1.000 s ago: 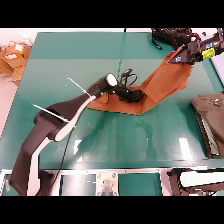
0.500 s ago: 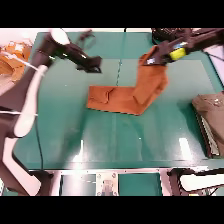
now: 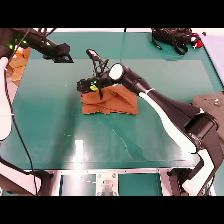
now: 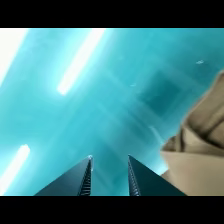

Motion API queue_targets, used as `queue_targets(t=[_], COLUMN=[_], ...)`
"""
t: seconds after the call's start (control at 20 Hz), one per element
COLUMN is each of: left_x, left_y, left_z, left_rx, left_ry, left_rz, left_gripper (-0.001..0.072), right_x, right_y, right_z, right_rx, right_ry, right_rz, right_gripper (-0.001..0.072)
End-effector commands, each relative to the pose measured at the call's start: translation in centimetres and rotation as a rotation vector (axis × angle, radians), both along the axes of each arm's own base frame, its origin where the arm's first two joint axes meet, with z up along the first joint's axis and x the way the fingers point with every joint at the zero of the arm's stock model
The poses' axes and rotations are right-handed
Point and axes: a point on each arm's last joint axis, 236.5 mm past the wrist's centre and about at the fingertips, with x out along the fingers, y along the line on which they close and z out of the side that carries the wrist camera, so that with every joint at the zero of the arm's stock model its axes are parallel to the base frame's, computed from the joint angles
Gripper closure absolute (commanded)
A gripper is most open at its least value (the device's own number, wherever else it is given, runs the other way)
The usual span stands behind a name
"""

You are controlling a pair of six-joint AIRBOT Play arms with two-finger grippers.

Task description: Fold the shirts.

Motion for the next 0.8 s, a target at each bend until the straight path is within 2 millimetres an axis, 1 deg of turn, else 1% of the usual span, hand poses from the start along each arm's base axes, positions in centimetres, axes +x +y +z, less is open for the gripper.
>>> queue_targets(t=[0.0,0.05,0.15,0.25,0.3,0.35,0.4,0.45,0.5,0.55,0.65,0.75], left_x=[-0.4,-0.4,-0.5,-0.6,-0.6,-0.6,-0.6,-0.6,-0.6,-0.6,-0.6,-0.7], left_y=[0.9,0.9,0.9,0.9,0.9,0.9,0.9,0.9,0.9,0.9,0.9,0.9], left_z=[0.0,0.0,-0.3,-0.7,-0.8,-0.8,-0.8,-0.8,-0.7,-0.7,-0.7,-0.8], left_rx=[0.020,0.020,0.020,0.020,0.020,0.020,0.020,0.020,0.019,0.019,0.019,0.019], left_ry=[0.004,0.004,0.013,0.025,0.027,0.026,0.026,0.026,0.026,0.026,0.025,0.028], left_rz=[-0.013,-0.012,-0.012,-0.012,-0.012,-0.012,-0.011,-0.011,-0.011,-0.011,-0.011,-0.012], left_gripper=[0.0687,0.0686,0.0686,0.0686,0.0687,0.0686,0.0687,0.0687,0.0687,0.0686,0.0686,0.0686], right_x=[1.4,2.6,4.4,5.1,5.1,4.9,4.3,3.5,2.6,2.0,1.1,0.4], right_y=[-4.2,-7.8,-15.7,-23.6,-26.7,-29.3,-31.6,-33.0,-33.6,-33.2,-31.6,-29.8], right_z=[-2.7,-2.3,-1.2,-0.5,-0.7,-1.6,-3.2,-5.1,-7.1,-8.6,-11.3,-13.4], right_rx=[-0.120,-0.154,-0.213,-0.245,-0.250,-0.253,-0.259,-0.261,-0.243,-0.205,-0.140,-0.111], right_ry=[0.065,0.103,0.167,0.252,0.288,0.328,0.385,0.444,0.496,0.525,0.571,0.621], right_rz=[-0.056,-0.090,-0.157,-0.242,-0.287,-0.331,-0.371,-0.398,-0.414,-0.408,-0.387,-0.367], right_gripper=[0.0447,0.0447,0.0447,0.0448,0.0446,0.0369,0.0152,0.0109,0.0109,0.0109,0.0109,0.0110])
